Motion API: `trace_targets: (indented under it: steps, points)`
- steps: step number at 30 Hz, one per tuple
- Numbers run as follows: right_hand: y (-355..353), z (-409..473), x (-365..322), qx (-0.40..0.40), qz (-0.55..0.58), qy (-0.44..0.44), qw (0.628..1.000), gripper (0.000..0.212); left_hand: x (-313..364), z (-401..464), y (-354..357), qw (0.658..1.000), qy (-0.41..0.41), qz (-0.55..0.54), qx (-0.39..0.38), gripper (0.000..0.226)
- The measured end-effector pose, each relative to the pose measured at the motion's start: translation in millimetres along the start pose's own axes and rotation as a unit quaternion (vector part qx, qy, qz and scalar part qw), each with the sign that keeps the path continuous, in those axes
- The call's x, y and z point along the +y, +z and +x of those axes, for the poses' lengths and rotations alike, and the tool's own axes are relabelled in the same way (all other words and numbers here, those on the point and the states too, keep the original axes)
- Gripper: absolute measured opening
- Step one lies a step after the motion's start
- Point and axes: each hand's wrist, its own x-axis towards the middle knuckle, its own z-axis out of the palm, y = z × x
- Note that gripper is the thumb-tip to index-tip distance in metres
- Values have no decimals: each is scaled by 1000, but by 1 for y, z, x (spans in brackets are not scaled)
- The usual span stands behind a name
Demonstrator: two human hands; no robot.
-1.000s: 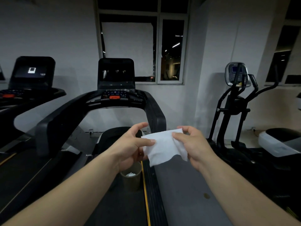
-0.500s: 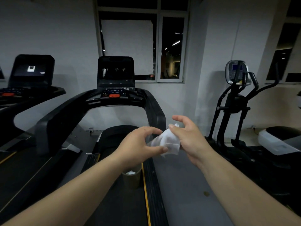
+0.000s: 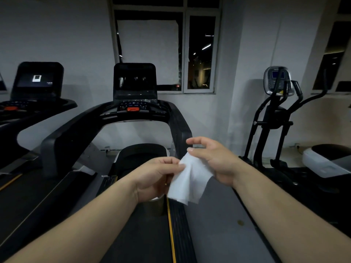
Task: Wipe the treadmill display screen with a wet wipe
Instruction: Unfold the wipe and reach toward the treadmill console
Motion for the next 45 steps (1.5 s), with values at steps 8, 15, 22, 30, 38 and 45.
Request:
trace_targets:
  steps: [8, 15, 22, 30, 38, 45]
  points:
    - [9, -12, 36, -45, 352, 159, 921, 56, -4, 5, 4, 970, 103, 41, 216, 13]
    - [20, -9, 28, 42, 5, -62, 997, 51, 5, -10, -6, 943, 171, 214, 186, 33]
    - [58, 3, 31, 90, -281, -182, 938, 17, 12, -34, -29, 822, 203, 439, 300, 7]
    - [144, 24, 22, -67, 109, -12, 992, 25, 19, -77, -105, 955, 126, 119, 240, 6]
    - [250, 72, 13, 46, -13, -76, 996, 12, 29, -127, -222, 866, 114, 365, 323, 82]
    - [276, 110, 5, 220, -389, -253, 858, 25, 50, -159, -312, 680, 75, 631, 366, 128]
